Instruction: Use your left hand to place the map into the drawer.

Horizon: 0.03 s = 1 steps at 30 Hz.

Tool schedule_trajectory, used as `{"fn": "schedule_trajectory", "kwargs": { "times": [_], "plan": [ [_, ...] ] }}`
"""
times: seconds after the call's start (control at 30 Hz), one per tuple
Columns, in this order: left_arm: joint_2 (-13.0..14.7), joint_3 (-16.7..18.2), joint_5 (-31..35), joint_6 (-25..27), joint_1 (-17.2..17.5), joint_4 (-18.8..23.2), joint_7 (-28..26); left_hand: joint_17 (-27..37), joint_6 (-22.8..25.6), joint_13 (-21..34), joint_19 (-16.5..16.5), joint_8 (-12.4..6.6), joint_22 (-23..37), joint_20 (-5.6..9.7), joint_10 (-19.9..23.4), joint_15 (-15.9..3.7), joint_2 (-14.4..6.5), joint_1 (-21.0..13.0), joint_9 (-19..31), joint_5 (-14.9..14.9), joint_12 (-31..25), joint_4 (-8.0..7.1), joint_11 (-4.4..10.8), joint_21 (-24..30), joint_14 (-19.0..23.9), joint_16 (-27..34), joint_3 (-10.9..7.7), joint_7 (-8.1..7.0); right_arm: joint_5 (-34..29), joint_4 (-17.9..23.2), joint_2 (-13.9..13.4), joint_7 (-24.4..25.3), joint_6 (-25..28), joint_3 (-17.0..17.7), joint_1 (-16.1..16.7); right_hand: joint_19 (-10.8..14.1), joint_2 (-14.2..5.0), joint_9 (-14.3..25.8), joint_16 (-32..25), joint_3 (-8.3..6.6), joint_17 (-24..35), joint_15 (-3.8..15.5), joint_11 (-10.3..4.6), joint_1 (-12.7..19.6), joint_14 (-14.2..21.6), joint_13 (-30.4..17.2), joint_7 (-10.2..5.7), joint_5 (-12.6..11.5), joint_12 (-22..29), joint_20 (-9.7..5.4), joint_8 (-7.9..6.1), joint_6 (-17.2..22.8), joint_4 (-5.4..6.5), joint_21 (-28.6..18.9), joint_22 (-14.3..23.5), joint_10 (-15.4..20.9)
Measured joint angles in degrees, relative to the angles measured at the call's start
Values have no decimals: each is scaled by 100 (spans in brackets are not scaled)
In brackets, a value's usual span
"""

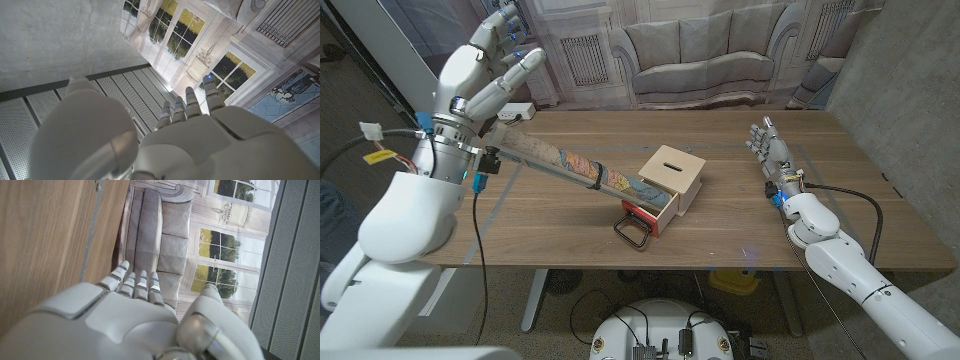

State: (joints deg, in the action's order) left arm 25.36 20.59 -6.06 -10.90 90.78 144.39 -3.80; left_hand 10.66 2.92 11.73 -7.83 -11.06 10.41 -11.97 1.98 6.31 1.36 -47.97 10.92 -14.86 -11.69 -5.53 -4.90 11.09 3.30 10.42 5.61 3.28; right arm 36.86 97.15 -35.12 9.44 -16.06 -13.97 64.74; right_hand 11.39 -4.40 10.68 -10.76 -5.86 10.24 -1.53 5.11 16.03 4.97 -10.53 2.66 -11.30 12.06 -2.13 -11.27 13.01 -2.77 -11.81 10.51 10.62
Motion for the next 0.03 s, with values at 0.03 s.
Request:
{"fn": "schedule_trajectory", "kwargs": {
  "times": [0.03],
  "plan": [
    [-11,18,-13,-3,12,1,19,0,0,0,0,0,0,0,0,0,0,0,0,0,0,0,0,0,0,0,0,0,-4,4,0,7,1,-1,0,0,0,0,0,0,0,0,0,0,0,0,0,0,0,0,0,0,0,0,0,0]
  ]
}}
